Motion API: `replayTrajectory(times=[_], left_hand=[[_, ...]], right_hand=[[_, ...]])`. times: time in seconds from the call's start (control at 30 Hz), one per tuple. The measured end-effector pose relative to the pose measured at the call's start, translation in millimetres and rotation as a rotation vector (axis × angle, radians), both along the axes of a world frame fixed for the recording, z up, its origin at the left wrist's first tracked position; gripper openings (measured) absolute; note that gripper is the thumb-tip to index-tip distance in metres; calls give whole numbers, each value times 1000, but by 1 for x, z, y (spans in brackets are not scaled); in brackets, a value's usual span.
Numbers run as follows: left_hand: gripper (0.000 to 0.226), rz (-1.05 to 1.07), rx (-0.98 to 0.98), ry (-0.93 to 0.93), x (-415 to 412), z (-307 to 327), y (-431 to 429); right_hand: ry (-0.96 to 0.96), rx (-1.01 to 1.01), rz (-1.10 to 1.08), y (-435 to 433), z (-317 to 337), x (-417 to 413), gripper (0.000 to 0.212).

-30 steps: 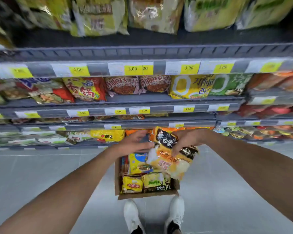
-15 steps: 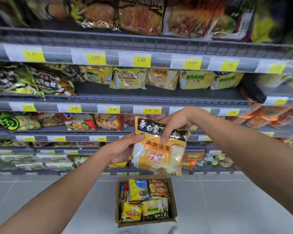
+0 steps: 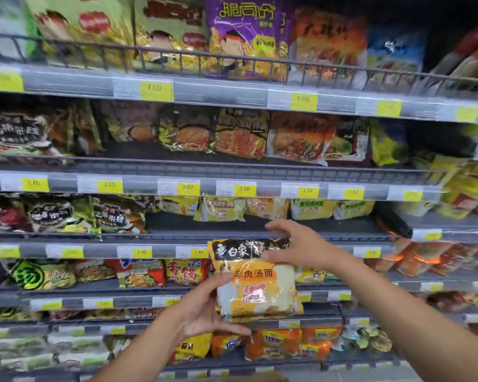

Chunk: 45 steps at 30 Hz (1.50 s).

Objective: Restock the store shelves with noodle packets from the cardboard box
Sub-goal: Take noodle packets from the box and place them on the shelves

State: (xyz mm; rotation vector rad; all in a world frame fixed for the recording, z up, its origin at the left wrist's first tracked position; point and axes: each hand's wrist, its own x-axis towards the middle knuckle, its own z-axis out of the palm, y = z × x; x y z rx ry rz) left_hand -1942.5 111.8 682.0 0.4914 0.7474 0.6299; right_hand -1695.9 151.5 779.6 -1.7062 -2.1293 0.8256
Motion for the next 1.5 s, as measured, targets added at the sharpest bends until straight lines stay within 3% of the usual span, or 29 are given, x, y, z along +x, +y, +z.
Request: replayTrajectory(times=[0.1, 0.2, 0.27, 0.33, 0.4, 0.5, 0.77, 0.87, 1.0, 1.13, 1.5], left_hand=[[64, 75, 52, 32, 1, 2, 7], [98, 170, 55, 39, 0, -3, 13], [108, 214, 59, 48, -2, -9, 17], [109, 228, 78, 60, -1, -6, 14], [96, 245, 103, 106, 0, 0, 9], [88, 274, 104, 171, -2, 3, 4], [130, 286, 104, 289, 6, 1, -4], [117, 299, 106, 315, 13, 0, -6], [73, 195, 128, 257, 18, 3, 0], [36, 276, 115, 237, 18, 0, 9], [11, 365, 63, 268, 13, -22, 11]], right_hand=[[150, 214, -217, -27, -14, 4, 74], [294, 79, -352, -52, -29, 0, 51], [387, -15, -333, -63, -39, -5, 32], [410, -21, -300, -70, -46, -11, 18], [449, -19, -309, -74, -44, -16, 10], [547, -51, -356, -76, -44, -19, 16], [553, -164, -513, -70, -58, -13, 31], [623, -236, -557, -64, -69, -4, 29], [716, -273, -580, -51, -76, 7, 17], [781, -240, -619, -32, -72, 17, 15], [752, 33, -785, 87, -58, 48, 2]])
